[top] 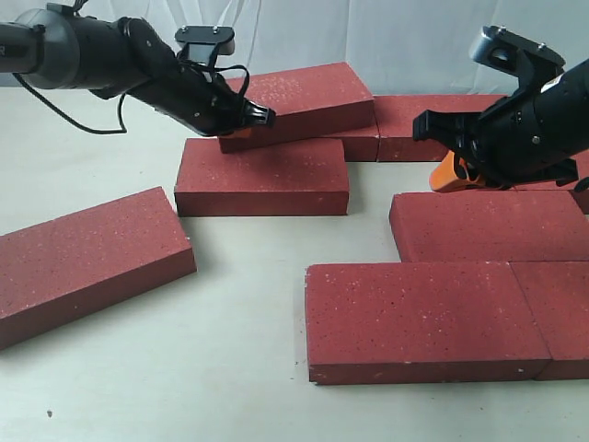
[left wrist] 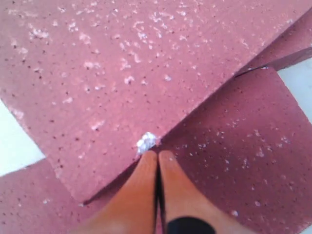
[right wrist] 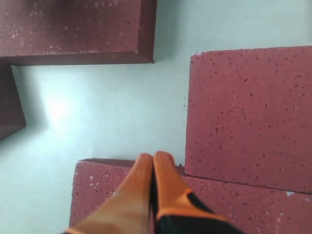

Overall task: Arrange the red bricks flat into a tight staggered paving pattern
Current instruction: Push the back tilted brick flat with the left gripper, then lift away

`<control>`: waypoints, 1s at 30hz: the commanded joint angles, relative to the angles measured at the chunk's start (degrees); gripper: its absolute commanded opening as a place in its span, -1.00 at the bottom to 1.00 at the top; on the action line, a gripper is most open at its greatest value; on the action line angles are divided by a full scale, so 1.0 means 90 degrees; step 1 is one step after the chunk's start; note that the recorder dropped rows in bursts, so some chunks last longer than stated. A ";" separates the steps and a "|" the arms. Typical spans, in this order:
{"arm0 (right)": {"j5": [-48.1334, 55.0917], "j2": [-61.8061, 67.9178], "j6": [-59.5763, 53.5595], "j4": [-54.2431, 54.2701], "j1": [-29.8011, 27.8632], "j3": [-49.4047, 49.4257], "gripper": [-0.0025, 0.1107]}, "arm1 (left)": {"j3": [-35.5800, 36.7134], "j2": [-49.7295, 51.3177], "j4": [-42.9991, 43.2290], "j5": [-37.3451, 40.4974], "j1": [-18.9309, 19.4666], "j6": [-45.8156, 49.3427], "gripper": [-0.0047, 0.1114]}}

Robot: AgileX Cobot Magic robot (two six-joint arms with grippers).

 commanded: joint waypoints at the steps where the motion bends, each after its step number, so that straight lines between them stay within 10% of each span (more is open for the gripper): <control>1: -0.0068 -0.0014 -0.0048 0.0015 -0.0009 0.0034 -0.97 | -0.0026 -0.0013 0.0307 -0.0444 -0.0017 -0.0016 -0.92; 20: -0.0057 -0.0014 -0.0048 0.0012 -0.0009 0.0034 -0.97 | -0.0026 -0.0902 0.0804 0.0576 0.0137 -0.0056 -0.92; 30: -0.0057 -0.0014 -0.0048 0.0012 -0.0009 0.0034 -0.97 | -0.0026 -0.1042 0.2916 0.2260 0.0878 -0.2572 -0.92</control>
